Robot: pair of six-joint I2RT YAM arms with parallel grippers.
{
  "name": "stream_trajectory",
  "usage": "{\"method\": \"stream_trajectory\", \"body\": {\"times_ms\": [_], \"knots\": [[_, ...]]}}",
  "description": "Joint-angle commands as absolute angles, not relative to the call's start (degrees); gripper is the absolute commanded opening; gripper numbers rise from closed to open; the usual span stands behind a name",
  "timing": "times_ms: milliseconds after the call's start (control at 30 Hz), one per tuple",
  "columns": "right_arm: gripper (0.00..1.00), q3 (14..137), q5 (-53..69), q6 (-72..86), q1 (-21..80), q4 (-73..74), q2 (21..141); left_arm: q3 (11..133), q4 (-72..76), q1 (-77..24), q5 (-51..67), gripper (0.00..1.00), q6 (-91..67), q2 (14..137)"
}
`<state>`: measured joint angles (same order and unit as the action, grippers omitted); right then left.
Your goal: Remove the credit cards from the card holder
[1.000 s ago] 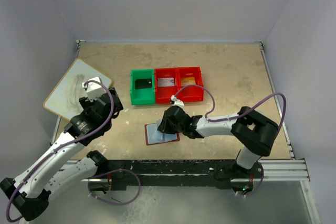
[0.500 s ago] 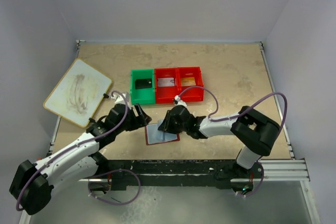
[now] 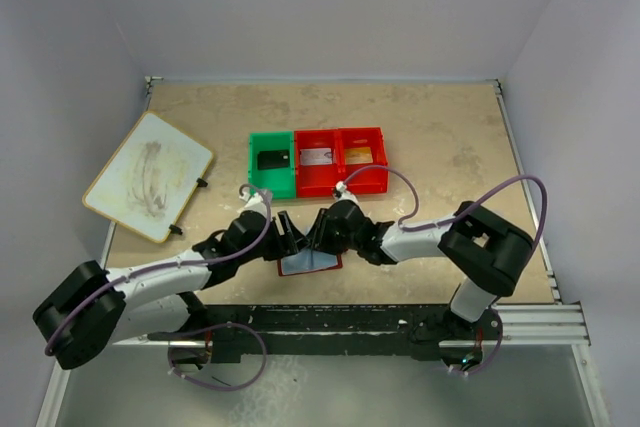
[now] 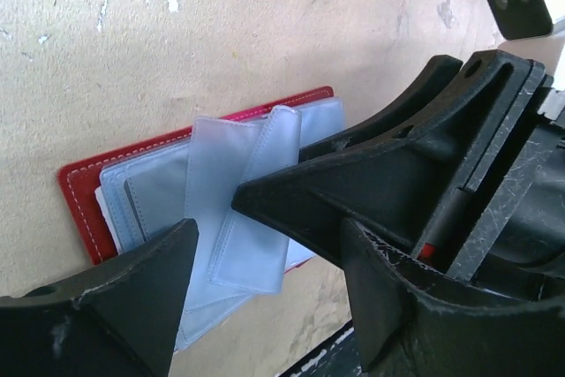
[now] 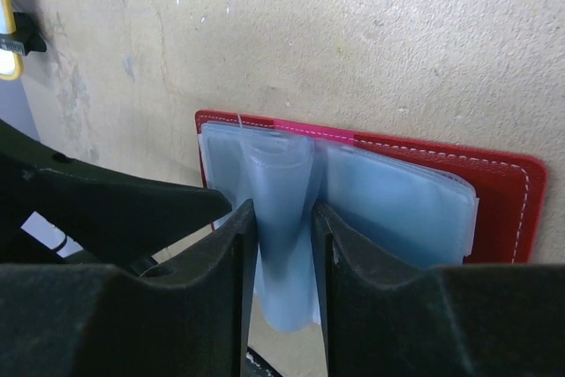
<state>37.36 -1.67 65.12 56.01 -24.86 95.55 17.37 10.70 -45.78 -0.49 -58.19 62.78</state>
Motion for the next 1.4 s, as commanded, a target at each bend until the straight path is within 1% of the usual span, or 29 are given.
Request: {"method": "stream_trajectory", "body": {"times_ms": [0, 67, 167, 267, 367, 533, 600, 733, 1033, 1167, 1300, 1367], "knots": [[0.4, 36.41, -2.77, 64.09, 56.19, -19.77, 97.51, 16.78, 15.27, -47.35, -5.47, 0.63, -59.15, 62.3], [0.42, 37.17, -3.19, 62.8, 56.27, -18.6, 97.2, 16.39, 13.23, -48.21, -8.26, 0.62, -59.95, 58.17], [0.48, 40.89, -6.95, 58.47, 56.4, -14.89, 97.94, 17.94, 1.67, -48.86, -15.96, 0.62, -60.93, 49.12], [0.55, 45.2, -9.3, 55.58, 57.93, -9.4, 99.54, 20.8, -11.93, -48.89, -26.84, 0.63, -62.52, 40.39], [0.6, 49.4, -11.98, 53.71, 59.9, -3.91, 101.87, 24.29, -23.42, -48.86, -33.93, 0.63, -63.98, 34.51], [0.64, 54.91, -17.09, 52.74, 62.19, 4.19, 106.26, 28.78, -33.2, -48.87, -38.9, 0.65, -66.01, 33.09], [0.64, 58.2, -19.03, 52.47, 62.98, 6.84, 107.51, 29.57, -34.42, -48.87, -39.62, 0.65, -66.32, 33.06], [0.67, 59.44, -20.32, 50.49, 64.17, 8.46, 108.62, 30.26, -35.62, -48.87, -40.46, 0.65, -67.06, 31.95], [0.67, 62.62, -23.26, 48.21, 65.7, 13.6, 112.05, 32.34, -39.13, -48.87, -43.24, 0.65, -67.82, 27.88], [0.64, 64.35, -24.54, 49.12, 65.92, 15.99, 113.83, 33.14, -39.46, -48.87, -42.83, 0.65, -67.68, 27.66], [0.56, 64.24, -24.36, 49.28, 65.94, 15.52, 113.68, 33.56, -38.94, -48.86, -41.95, 0.65, -67.22, 27.95], [0.56, 65.12, -24.97, 49.94, 65.99, 17.27, 114.4, 33.66, -38.93, -48.87, -41.85, 0.65, -67.09, 28.11]]}}
